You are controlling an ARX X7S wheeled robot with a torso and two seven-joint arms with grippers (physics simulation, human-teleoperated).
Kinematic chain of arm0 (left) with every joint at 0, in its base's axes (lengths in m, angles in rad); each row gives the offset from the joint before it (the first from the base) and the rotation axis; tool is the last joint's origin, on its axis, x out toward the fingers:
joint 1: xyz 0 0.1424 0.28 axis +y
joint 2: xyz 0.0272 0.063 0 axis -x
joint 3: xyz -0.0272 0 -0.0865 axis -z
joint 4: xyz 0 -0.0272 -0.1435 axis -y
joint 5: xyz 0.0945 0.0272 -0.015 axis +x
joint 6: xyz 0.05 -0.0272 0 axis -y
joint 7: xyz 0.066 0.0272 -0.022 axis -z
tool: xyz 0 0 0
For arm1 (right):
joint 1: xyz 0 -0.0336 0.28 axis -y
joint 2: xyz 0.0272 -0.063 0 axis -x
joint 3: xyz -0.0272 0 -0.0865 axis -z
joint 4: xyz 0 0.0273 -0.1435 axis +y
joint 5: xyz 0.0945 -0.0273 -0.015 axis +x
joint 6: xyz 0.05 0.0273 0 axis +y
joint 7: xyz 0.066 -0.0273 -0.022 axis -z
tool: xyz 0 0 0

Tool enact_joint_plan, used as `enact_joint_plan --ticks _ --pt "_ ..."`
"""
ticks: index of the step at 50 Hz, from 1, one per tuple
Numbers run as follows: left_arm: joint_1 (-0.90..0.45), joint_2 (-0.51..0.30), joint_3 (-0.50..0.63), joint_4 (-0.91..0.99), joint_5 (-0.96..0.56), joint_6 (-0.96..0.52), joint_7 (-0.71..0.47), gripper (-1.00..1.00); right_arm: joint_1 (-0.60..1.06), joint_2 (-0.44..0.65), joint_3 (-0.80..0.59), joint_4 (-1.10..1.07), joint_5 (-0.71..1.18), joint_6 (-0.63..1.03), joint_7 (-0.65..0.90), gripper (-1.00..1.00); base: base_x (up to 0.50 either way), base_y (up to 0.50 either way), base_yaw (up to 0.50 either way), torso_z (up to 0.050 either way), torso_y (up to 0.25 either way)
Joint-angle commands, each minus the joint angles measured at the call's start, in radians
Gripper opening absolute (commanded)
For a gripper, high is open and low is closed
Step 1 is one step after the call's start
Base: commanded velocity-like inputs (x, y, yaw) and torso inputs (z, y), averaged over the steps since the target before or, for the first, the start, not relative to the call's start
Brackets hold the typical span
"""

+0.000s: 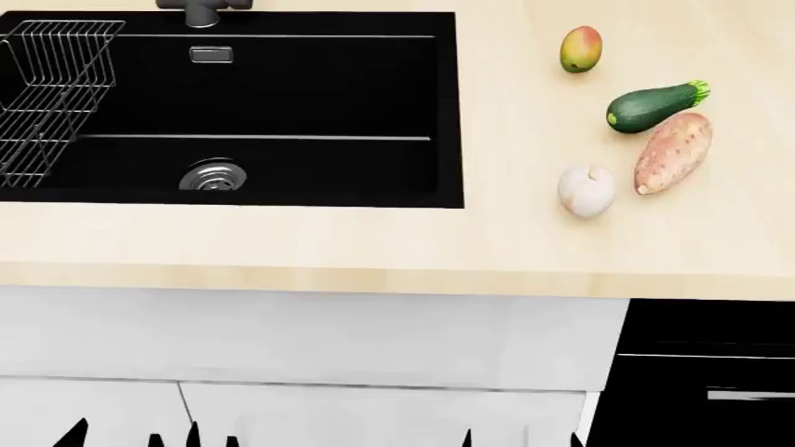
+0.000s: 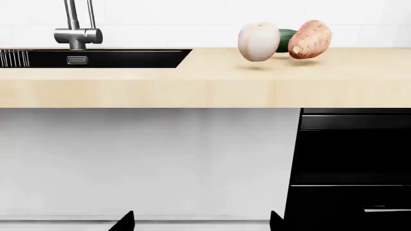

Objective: There is a mixed pile of frozen fruits and vegetables on the counter. Locate all the frozen vegetables and place the items in a bowl on the counter. Take all the frozen fruits and defrost them in a running sink.

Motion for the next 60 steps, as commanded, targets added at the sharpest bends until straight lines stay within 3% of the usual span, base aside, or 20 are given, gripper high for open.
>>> enact_joint_plan --ticks 1,38,60 --pt "0.005 -0.019 0.015 0.005 -0.018 -0.012 -0.014 1.0 -0.004 0.016 -0.026 0.0 0.015 0.001 0.013 1.0 0.0 0.0 0.0 0.0 0.0" --pt "0.002 -0.087 0.077 0.013 -0.065 -0.054 -0.106 1.0 0.003 0.08 -0.086 -0.004 0.104 0.029 0.093 1.0 0.01 -0.02 0.0 0.0 0.0" --pt "-0.002 -0.112 0.112 0.003 -0.071 -0.048 -0.135 1.0 0.002 0.099 -0.101 0.013 0.123 0.018 0.142 1.0 0.02 -0.43 0.0 0.0 0.0"
